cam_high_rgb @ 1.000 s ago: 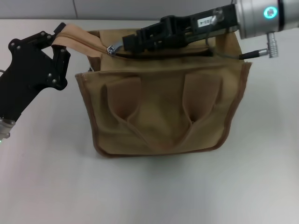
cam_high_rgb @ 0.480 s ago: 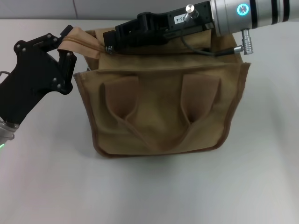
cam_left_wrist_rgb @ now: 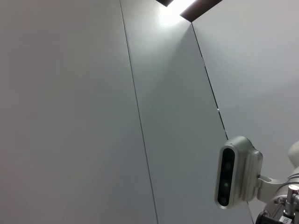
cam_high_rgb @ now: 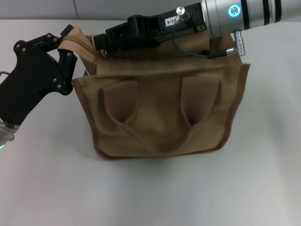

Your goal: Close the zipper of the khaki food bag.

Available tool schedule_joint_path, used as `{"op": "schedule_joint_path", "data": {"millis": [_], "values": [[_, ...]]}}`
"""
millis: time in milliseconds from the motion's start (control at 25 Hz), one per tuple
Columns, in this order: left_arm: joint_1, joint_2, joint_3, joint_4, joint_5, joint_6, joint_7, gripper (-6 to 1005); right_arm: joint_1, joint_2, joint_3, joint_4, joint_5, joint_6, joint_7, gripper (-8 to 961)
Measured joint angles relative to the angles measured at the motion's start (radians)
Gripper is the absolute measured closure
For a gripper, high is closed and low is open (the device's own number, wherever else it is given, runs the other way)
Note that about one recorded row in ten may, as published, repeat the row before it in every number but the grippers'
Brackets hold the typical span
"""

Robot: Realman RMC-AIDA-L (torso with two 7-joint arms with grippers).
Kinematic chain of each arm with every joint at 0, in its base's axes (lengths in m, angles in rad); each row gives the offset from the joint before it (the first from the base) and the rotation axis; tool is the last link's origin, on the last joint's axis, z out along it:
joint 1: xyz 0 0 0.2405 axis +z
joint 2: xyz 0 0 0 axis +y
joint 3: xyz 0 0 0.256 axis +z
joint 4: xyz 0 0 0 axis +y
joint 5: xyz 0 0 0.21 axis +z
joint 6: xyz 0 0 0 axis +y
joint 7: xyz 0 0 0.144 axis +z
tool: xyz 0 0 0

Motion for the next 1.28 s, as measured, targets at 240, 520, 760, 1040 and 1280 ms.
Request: {"op": "schedule_joint_path", "data": {"millis": [240,520,760,1040,1280], "values": [[0.000,0.000,0.000,0.000,0.000,0.010,-0.001,960,0.002,0.000,-0.028,0.003,-0.001,0.023,-0.005,666],[0.001,0.000,0.000,0.000,0.000,0.015,-0.001,960,0.002,0.001,-0.039,0.004,-0.001,0.044,-0.019,790],[0.006,0.000,0.001,0.000,0.000,0.020,0.000,960,-0.005,0.004,-0.037,-0.001,0.007,0.052,-0.041,847],[0.007,0.001,0.002,0.000,0.000,0.021,0.001,959,-0.014,0.008,-0.035,-0.007,0.010,0.048,-0.095,862],[0.007,0.002,-0.003,0.000,-0.007,0.013,0.001,959,-0.067,0.007,-0.038,-0.060,0.033,0.045,-0.128,903]]}}
